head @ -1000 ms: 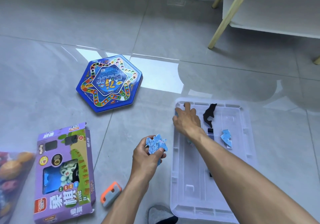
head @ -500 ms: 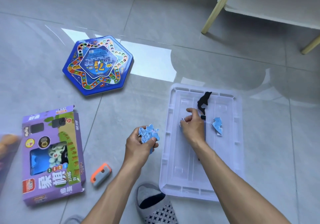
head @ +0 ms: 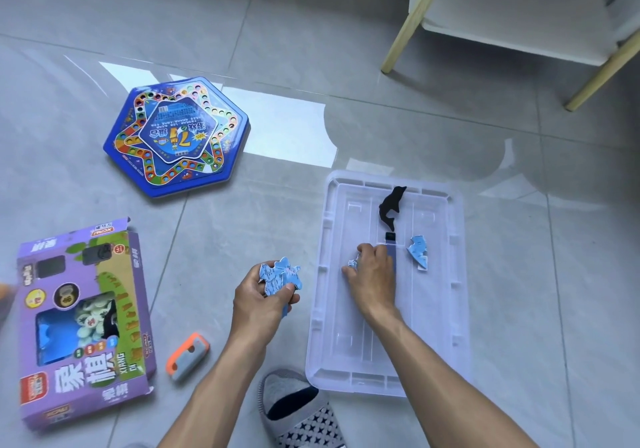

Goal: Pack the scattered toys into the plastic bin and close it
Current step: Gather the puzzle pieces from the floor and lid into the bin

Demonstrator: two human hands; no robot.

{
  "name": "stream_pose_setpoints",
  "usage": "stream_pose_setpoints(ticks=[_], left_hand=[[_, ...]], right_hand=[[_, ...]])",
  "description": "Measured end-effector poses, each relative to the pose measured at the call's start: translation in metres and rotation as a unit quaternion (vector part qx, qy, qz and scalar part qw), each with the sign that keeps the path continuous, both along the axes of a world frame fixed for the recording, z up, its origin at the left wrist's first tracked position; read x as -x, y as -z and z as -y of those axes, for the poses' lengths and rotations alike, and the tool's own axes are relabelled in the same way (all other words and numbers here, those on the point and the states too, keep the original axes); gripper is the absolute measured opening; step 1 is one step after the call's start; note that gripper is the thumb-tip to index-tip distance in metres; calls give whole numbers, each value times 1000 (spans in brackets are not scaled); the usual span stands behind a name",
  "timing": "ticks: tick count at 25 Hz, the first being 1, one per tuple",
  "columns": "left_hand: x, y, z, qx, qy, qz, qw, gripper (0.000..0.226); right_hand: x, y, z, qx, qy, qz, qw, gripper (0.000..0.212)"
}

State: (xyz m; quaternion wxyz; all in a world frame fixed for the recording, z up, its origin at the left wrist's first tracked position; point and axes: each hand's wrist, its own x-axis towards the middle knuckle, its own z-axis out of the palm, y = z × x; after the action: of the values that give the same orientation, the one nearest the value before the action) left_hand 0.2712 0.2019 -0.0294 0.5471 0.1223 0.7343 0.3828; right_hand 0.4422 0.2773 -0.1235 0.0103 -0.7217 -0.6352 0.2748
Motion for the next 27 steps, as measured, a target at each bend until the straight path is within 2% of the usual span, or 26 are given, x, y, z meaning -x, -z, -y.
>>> stream_pose_setpoints(ticks=[4, 6, 7, 9, 12, 14, 17, 19, 23, 27], left_hand=[[-6, 0, 2, 4, -2, 5, 1000, 27], [-10, -1, 0, 4, -3, 7, 1000, 27], [-13, -2, -3, 1, 0, 10, 1000, 27], [-18, -3, -8, -8, 7, 15, 1000, 27], [-26, -3, -15, -15, 25, 11, 1000, 27], [-31, -3, -18, -14, 32, 11, 999, 27], [-34, -2, -19, -10, 35, 12, 999, 26], [-33, -1, -18, -5, 36, 8, 999, 26], [-31, 1, -15, 6, 34, -1, 999, 26], [-36, -1, -15, 9, 36, 3, 999, 26]], right_hand=[[-7, -5, -4, 33, 43, -14, 998, 27], [-12, -5, -1, 46, 75, -95, 992, 17], [-17, -7, -1, 42, 127, -158, 978, 15], [-38, -11, -8, -18, 247, -232, 941, 14], [-79, -16, -37, -109, 358, -203, 905, 18], [-97, -11, -53, -81, 361, -147, 917, 23], [-95, 2, -50, -6, 263, -69, 962, 40], [-89, 10, -44, -6, 228, -62, 972, 43], [-92, 10, -54, 37, 321, -121, 939, 52], [-91, 12, -57, 49, 336, -147, 929, 45]])
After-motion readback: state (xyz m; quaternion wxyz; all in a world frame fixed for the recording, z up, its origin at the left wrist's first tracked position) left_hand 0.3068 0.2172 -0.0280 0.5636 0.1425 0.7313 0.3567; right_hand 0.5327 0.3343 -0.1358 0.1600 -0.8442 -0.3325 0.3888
